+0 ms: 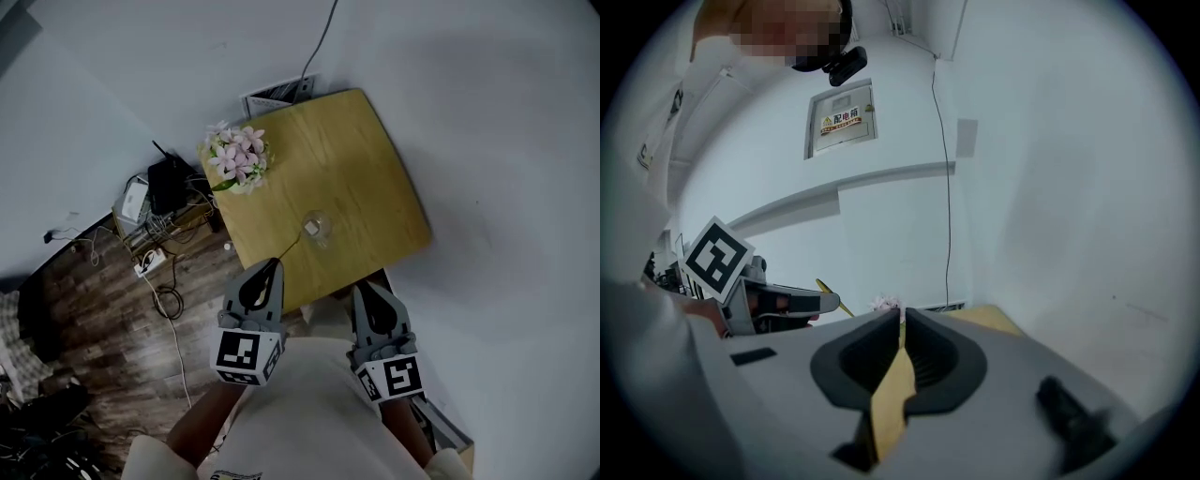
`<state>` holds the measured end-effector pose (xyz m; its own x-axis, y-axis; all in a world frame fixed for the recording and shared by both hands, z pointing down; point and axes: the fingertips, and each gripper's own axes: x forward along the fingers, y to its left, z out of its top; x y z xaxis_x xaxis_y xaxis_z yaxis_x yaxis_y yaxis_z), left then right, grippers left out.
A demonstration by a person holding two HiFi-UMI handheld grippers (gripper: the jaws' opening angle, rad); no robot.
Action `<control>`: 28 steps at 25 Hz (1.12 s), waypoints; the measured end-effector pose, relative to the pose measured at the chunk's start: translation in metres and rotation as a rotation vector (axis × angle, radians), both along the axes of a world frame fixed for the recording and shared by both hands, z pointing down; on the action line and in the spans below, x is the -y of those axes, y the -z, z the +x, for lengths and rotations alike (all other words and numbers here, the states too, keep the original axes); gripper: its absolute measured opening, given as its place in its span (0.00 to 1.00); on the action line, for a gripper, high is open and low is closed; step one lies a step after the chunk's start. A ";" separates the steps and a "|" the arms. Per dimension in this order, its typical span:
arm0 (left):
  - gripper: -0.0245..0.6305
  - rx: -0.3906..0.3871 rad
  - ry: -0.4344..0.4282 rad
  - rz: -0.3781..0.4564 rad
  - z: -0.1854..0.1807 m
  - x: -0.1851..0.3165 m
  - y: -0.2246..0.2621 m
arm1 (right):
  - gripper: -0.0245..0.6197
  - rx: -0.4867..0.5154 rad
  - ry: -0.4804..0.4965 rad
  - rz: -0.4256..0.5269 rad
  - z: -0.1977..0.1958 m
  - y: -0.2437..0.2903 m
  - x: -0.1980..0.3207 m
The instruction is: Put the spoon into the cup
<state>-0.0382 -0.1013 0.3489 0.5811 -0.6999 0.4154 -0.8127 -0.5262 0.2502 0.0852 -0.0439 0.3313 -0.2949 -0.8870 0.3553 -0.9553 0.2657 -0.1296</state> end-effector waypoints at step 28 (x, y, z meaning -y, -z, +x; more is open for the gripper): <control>0.06 0.149 0.136 -0.193 0.063 0.026 -0.134 | 0.09 0.103 0.189 -0.153 0.060 -0.125 0.064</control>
<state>0.0245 -0.1278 0.4831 0.4096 -0.6670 0.6224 -0.9080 -0.3637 0.2078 0.1452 -0.1080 0.4564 -0.4919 -0.7509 0.4407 -0.8702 0.4077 -0.2766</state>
